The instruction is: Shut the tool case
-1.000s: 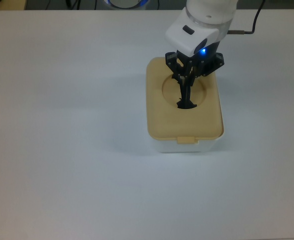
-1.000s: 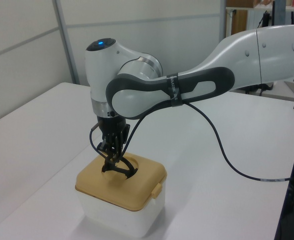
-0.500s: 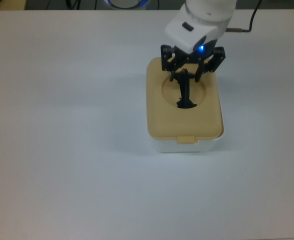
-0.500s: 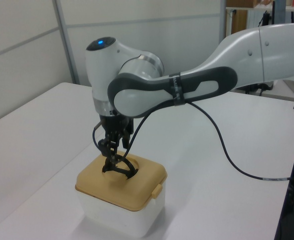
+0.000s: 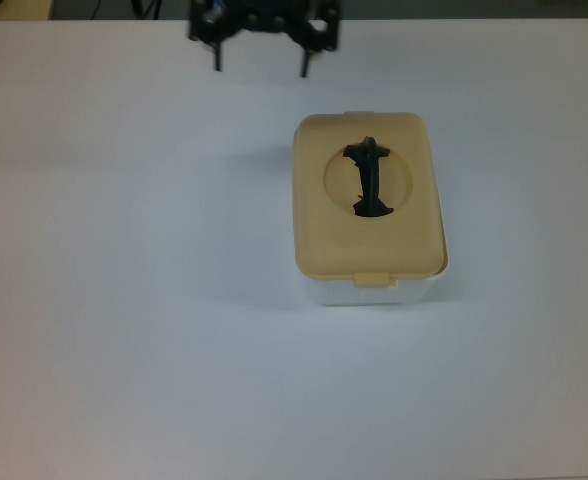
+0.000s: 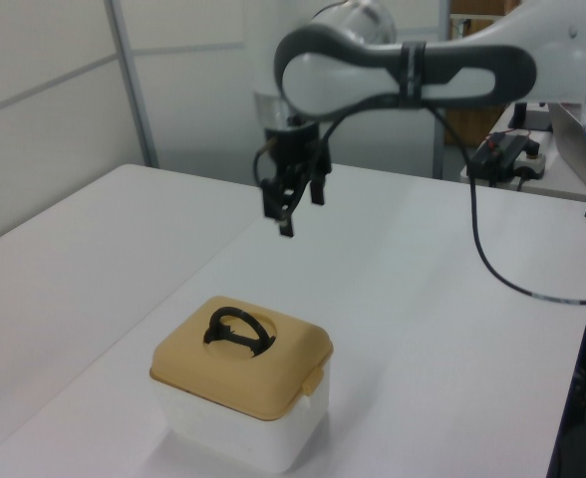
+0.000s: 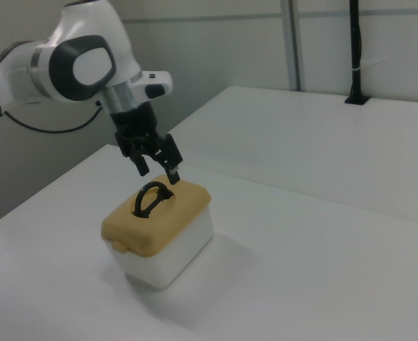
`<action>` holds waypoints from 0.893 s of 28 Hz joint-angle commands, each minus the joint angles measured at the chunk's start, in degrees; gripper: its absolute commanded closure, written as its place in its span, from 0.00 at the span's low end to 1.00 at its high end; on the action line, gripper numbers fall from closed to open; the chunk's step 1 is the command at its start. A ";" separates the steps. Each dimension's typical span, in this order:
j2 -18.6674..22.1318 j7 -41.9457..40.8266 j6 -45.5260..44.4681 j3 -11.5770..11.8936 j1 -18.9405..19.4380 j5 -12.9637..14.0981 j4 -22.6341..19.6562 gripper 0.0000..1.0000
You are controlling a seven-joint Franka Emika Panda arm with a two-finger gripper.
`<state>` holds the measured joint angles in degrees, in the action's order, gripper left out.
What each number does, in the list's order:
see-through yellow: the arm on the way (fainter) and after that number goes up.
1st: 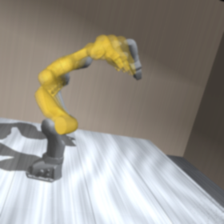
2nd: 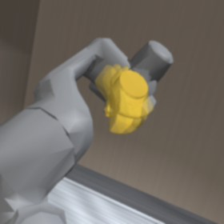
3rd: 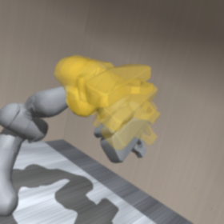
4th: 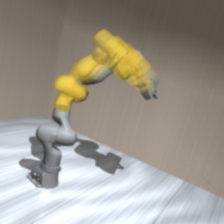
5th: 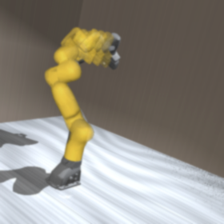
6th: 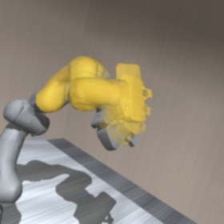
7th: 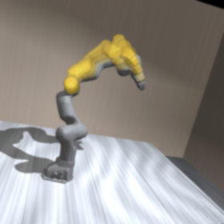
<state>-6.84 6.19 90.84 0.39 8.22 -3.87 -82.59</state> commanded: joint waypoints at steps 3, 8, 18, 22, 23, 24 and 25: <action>4.37 -5.13 -2.42 -0.03 -6.19 2.81 -2.40 0.00; 6.39 -8.13 -3.56 -0.03 -7.61 2.90 -4.15 0.00; 11.84 -7.51 -0.05 -0.12 -7.61 2.81 -12.06 0.00; 12.55 -7.51 0.30 -0.21 -7.60 2.81 -12.86 0.00; 12.46 -7.51 0.30 -0.12 -7.61 2.81 -12.77 0.00; 12.46 -7.51 0.30 -0.12 -7.61 2.81 -12.68 0.00; 12.46 -7.51 0.30 -0.12 -7.61 2.81 -12.68 0.00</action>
<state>3.13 -0.82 88.91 0.06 0.54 -1.79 -91.99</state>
